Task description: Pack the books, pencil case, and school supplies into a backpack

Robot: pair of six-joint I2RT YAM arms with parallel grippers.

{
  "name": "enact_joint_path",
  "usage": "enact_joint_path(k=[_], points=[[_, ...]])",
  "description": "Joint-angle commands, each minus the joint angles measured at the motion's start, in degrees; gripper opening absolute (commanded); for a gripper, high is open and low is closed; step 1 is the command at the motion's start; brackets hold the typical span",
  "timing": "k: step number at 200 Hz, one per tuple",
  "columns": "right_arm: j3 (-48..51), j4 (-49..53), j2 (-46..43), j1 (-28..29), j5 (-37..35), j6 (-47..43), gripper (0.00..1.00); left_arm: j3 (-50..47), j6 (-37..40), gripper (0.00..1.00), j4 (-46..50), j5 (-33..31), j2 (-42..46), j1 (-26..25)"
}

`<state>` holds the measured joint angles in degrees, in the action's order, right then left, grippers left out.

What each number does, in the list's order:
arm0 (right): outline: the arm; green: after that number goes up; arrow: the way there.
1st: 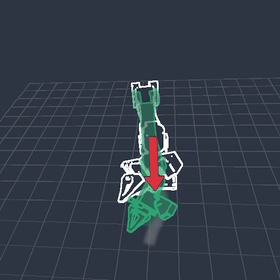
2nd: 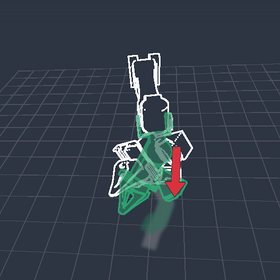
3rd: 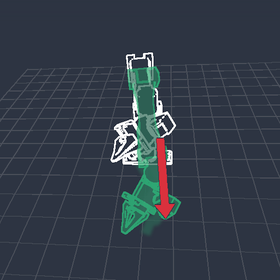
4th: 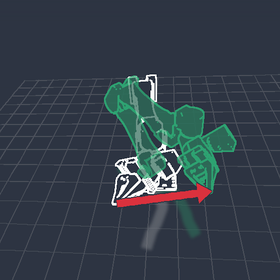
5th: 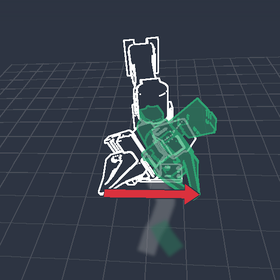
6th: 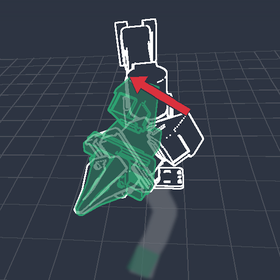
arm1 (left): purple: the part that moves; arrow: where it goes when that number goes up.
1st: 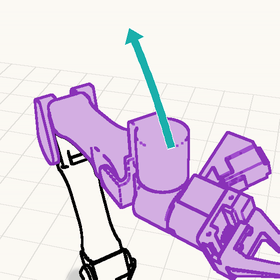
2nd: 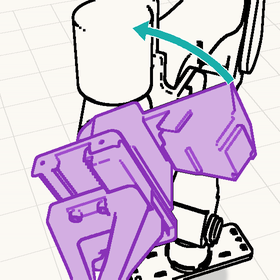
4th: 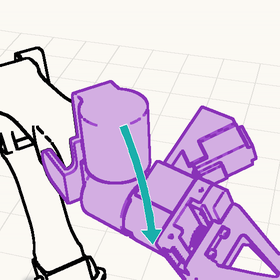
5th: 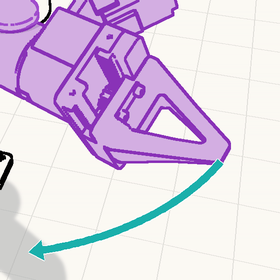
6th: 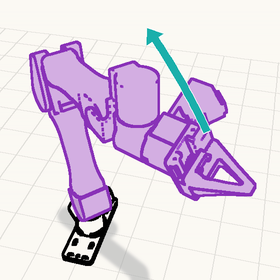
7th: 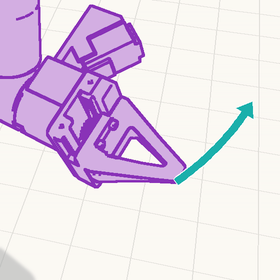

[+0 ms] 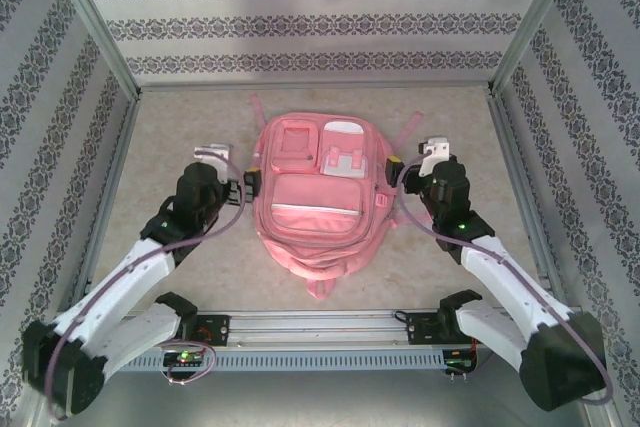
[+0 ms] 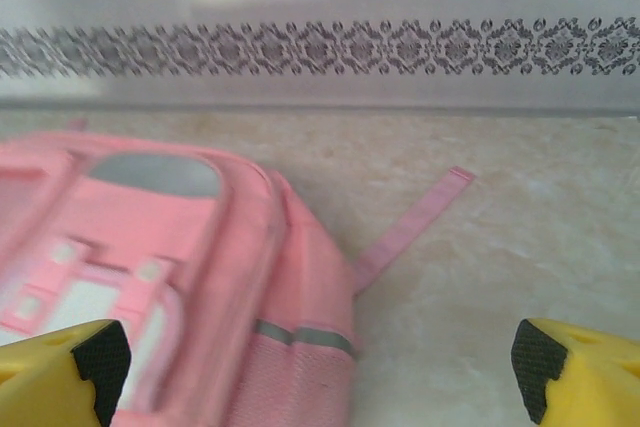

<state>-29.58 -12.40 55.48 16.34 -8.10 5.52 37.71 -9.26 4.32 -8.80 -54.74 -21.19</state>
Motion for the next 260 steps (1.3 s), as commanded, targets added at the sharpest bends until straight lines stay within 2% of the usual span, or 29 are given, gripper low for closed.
enact_joint_path(k=[1, 7, 18, 31, 49, 54, 71, 84, 91, 103, 110, 126, 135, 140, 148, 165, 170, 179, 184, 201, 260], points=[[5.86, -14.84, 2.68, -2.65, 0.46, -8.85, 0.98, -5.00, 3.64, 0.99, -10.86, 2.55, -5.62, 9.91], [7.52, -17.13, 3.55, -3.40, 0.29, -9.06, 0.98, -7.17, 5.00, 0.99, -13.62, 3.02, -6.36, 11.67], [10.41, -22.20, 5.87, -4.92, 0.04, -10.00, 0.98, -11.48, 6.61, 0.99, -19.24, 0.19, -6.86, 13.32], [12.92, -25.06, 9.23, -6.86, -1.73, -9.58, 0.98, -15.54, 10.04, 0.99, -24.86, 1.09, -7.94, 15.63], [14.79, -32.70, 14.48, -10.18, -2.92, -7.21, 0.98, -17.23, 7.90, 0.99, -28.98, 1.64, -13.44, 19.43], [14.65, -32.56, 14.67, -10.36, -3.31, -7.81, 0.98, -16.04, 7.87, 0.99, -27.21, 2.31, -14.20, 20.04], [15.27, -37.96, 17.06, -13.88, 0.26, -5.60, 0.98, -16.83, 8.01, 0.99, -35.55, 3.31, -17.29, 20.92], [13.89, -35.75, 17.72, -16.59, 2.00, -1.45, 0.98, -17.87, 8.12, 0.99, -43.33, 4.71, -20.23, 21.87], [15.29, -41.98, 20.47, -17.42, 3.88, -0.65, 0.98, -18.19, 7.94, 0.99, -47.10, 6.01, -22.01, 22.40], [19.11, -57.37, 29.15, -17.61, 4.33, -0.28, 0.98, -16.63, 6.17, 0.99, -45.28, 8.11, -23.51, 23.52], [20.44, -67.11, 35.20, -17.61, 4.49, 0.05, 0.98, -18.82, 5.11, 0.99, -52.63, 7.80, -26.06, 23.56], [17.32, -52.54, 29.29, -17.23, 9.27, -2.41, 0.98, -23.99, 4.44, 0.99, -68.18, 7.29, -33.28, 23.74], [16.79, -54.51, 30.55, -17.13, 8.49, -2.20, 0.98, -24.93, 5.03, 0.99, -75.94, 9.22, -36.69, 24.03], [16.90, -57.58, 32.43, -17.32, 8.28, -1.66, 0.98, -24.04, 5.75, 0.99, -73.45, 10.73, -35.82, 24.09], [16.24, -58.36, 33.97, -17.64, 8.11, -0.98, 0.98, -20.17, 7.19, 0.99, -61.63, 13.71, -32.73, 23.97], [8.67, -38.94, 30.74, -17.61, 7.77, -1.45, 0.98, -14.08, 8.62, 1.00, -52.90, 14.98, -34.95, 23.37], [7.35, -37.26, 30.46, -16.80, 7.29, -2.57, 0.98, -13.53, 8.73, 0.99, -49.96, 14.63, -34.23, 23.06], [7.88, -40.64, 31.89, -16.16, 7.08, -3.09, 0.98, -14.13, 8.90, 0.99, -53.17, 13.89, -35.26, 22.78], [8.13, -41.74, 32.21, -16.16, 7.01, -3.01, 0.98, -13.64, 8.90, 1.00, -51.33, 13.83, -34.71, 22.73], [7.01, -37.36, 30.87, -16.07, 6.94, -3.33, 0.98, -13.52, 8.91, 0.99, -50.99, 13.72, -34.69, 22.69], [7.43, -38.66, 31.00, -15.20, 5.99, -4.13, 0.98, -13.72, 8.78, 0.99, -51.36, 13.76, -34.81, 22.68]])
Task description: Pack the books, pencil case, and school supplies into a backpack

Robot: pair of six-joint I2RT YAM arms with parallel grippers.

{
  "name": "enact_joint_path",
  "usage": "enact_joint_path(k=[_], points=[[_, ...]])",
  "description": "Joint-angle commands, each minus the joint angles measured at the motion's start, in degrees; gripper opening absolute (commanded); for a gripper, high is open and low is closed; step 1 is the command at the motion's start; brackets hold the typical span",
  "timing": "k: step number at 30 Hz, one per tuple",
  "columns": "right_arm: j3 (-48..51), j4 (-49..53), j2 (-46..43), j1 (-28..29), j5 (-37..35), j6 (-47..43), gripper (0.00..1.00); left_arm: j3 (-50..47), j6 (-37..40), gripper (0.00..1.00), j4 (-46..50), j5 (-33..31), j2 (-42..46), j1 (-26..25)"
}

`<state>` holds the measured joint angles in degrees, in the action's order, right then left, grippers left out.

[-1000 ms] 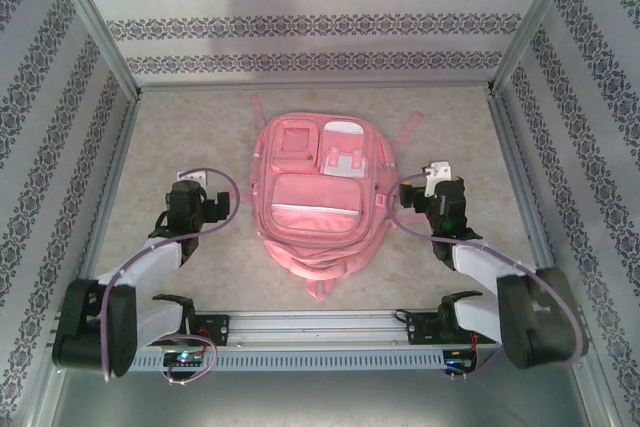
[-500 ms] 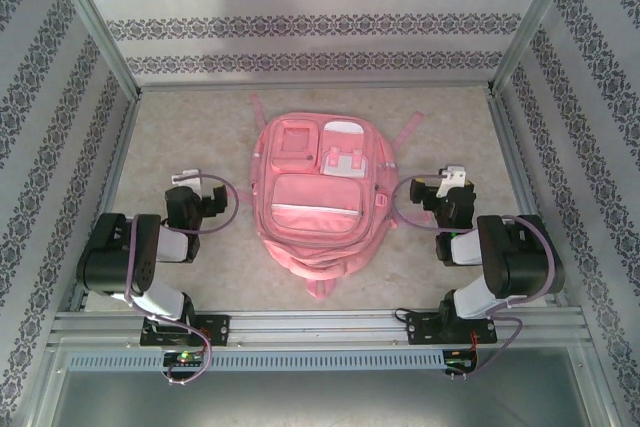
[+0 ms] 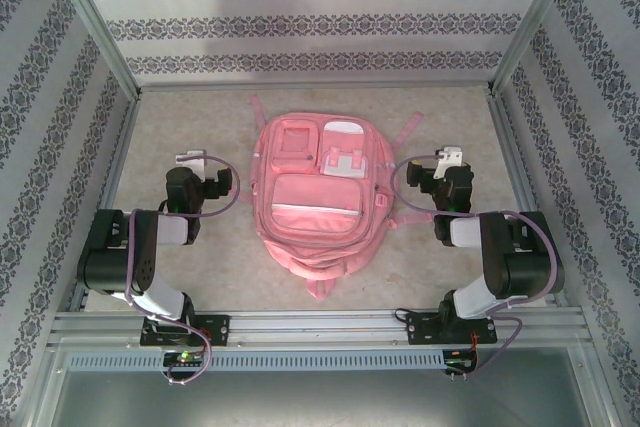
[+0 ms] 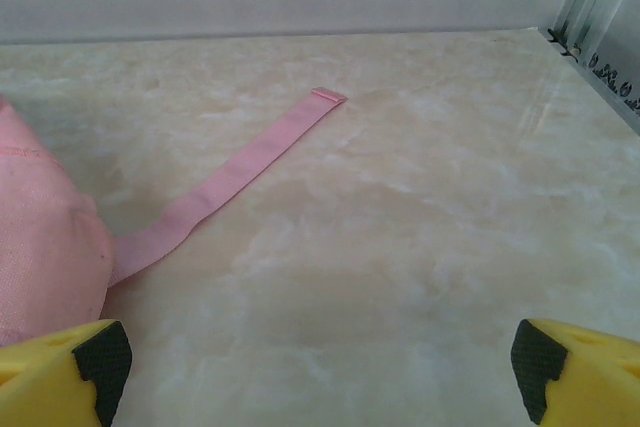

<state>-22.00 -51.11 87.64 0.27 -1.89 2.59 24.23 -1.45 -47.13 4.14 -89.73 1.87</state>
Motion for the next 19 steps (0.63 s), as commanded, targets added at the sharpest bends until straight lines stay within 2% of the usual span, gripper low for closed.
enact_joint_path(k=[1, 19], points=[[-0.15, 0.05, -1.11, 0.87, -0.22, -1.19, 0.98, -0.24, 0.99, 0.99, 0.14, 0.80, 0.26, -0.37], [-0.15, 0.14, -1.15, 0.86, -0.13, -1.11, 0.98, -0.19, 1.19, 0.99, 0.20, 0.70, 0.25, -0.46]])
